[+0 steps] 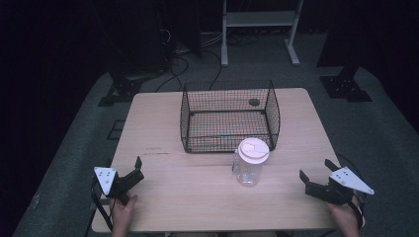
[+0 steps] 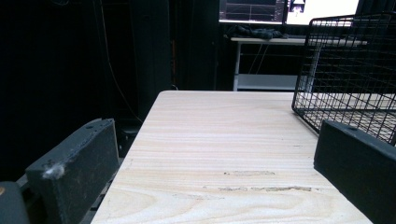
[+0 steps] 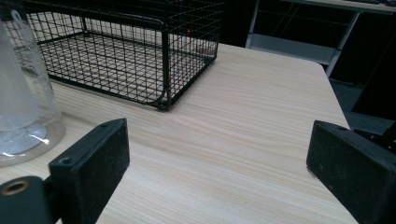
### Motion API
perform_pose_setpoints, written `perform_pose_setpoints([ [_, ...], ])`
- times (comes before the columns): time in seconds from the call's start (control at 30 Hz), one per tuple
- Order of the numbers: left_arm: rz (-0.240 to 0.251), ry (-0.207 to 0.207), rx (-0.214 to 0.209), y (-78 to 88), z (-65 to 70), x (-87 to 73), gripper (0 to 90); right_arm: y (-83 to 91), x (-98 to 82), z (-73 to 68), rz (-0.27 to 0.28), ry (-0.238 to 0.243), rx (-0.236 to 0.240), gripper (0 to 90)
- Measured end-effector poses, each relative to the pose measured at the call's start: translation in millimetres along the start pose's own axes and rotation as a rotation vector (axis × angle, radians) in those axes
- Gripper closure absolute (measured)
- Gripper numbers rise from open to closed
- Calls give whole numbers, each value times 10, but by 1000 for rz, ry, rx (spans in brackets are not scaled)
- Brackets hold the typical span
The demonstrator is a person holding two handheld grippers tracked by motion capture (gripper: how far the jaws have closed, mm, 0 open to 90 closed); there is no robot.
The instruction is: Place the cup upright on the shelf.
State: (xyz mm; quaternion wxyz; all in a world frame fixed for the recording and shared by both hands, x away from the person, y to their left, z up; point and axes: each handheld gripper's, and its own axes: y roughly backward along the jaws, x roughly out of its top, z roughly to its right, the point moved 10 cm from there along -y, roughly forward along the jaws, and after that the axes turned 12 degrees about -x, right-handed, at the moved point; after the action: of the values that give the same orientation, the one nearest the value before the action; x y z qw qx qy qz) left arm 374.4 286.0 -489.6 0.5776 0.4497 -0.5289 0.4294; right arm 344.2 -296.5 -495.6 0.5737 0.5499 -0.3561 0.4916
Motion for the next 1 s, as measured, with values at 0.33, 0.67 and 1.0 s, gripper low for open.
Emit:
perform_pose_setpoints([
  [0.33,0,0,-1,1,4,1,0,5,6,-57,-3,15,14,54],
  [0.67,4,0,-8,4,11,4,0,101,178,-311,29,64,70,44],
  [1.0,3,-4,-9,1,17,4,0,174,279,-455,43,84,113,19],
])
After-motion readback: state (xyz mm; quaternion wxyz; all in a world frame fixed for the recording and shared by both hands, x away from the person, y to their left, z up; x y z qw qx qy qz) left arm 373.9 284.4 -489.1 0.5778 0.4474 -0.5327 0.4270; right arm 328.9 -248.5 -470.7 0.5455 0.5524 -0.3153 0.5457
